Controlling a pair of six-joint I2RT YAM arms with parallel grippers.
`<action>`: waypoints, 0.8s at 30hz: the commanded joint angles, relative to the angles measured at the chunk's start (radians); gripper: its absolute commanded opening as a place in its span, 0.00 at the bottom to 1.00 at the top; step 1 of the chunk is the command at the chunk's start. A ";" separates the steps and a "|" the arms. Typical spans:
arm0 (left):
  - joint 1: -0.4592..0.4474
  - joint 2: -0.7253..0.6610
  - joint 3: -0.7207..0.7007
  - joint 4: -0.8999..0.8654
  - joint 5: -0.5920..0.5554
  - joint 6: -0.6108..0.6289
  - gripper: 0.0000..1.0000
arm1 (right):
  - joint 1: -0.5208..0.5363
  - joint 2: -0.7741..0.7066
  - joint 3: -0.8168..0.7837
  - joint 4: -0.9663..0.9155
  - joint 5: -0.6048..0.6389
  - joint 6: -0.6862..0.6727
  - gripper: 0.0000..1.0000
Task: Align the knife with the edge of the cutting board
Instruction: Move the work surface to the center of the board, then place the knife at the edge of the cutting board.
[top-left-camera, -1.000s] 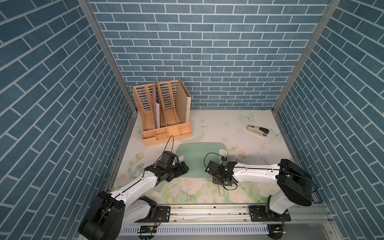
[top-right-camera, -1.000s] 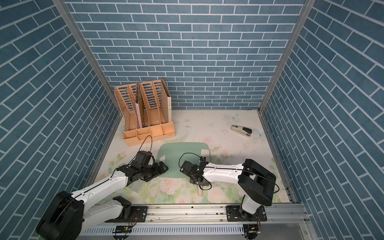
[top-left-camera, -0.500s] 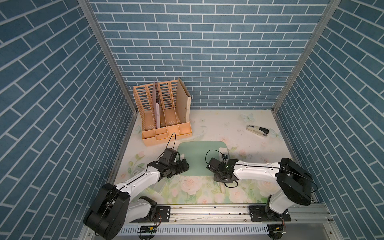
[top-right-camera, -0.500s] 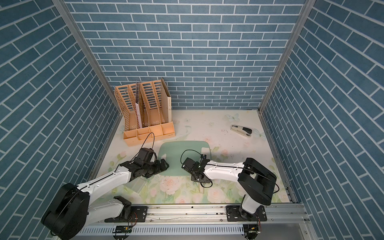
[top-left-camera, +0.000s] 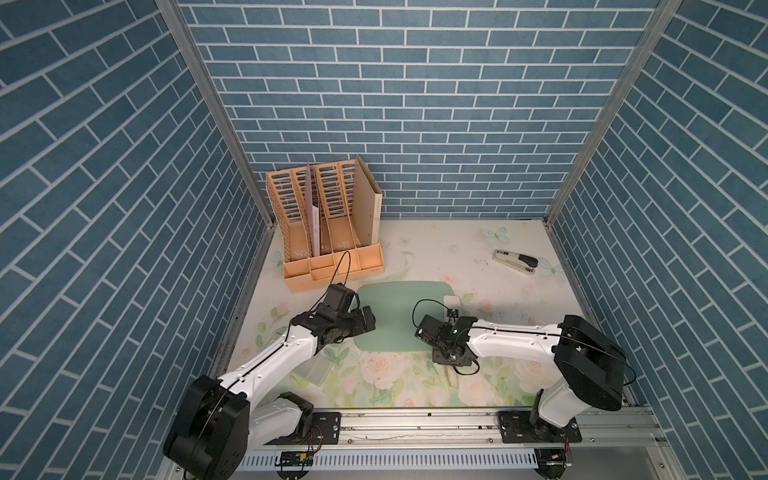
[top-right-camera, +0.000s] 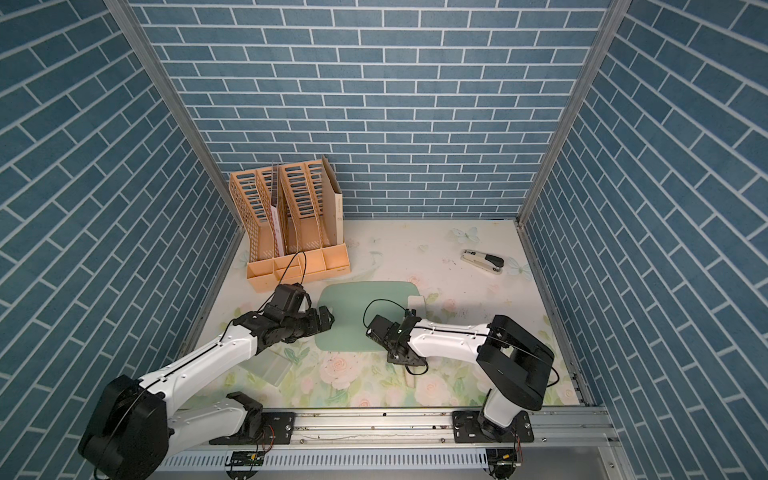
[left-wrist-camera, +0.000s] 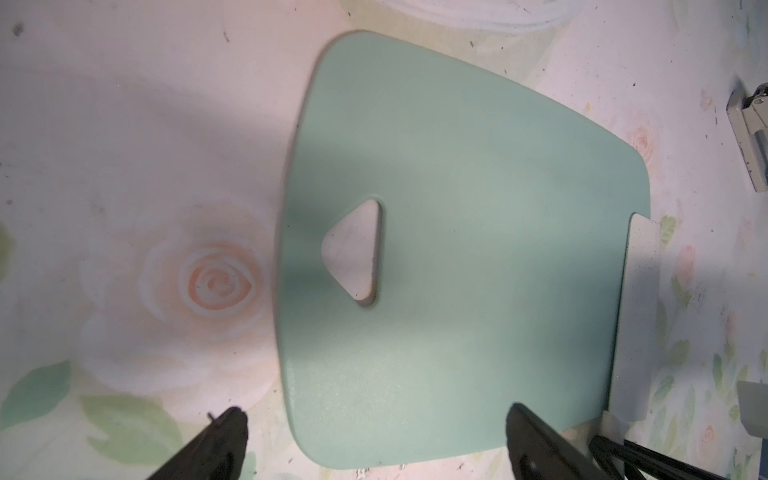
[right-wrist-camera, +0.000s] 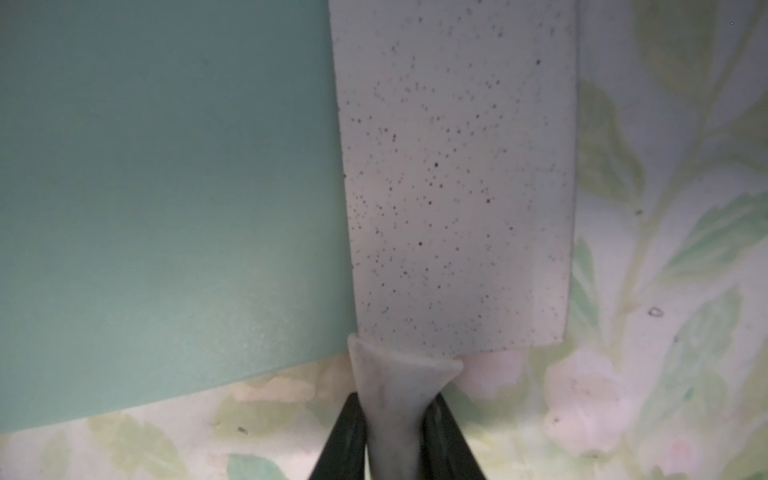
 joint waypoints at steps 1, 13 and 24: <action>0.009 -0.013 0.015 -0.055 -0.033 0.034 1.00 | -0.004 -0.026 0.021 -0.046 0.020 -0.042 0.00; 0.014 -0.019 0.000 -0.062 -0.027 0.044 1.00 | -0.004 0.017 0.045 -0.009 -0.016 -0.073 0.00; 0.016 -0.022 0.023 -0.087 -0.019 0.055 1.00 | -0.006 0.033 0.062 -0.005 -0.023 -0.067 0.00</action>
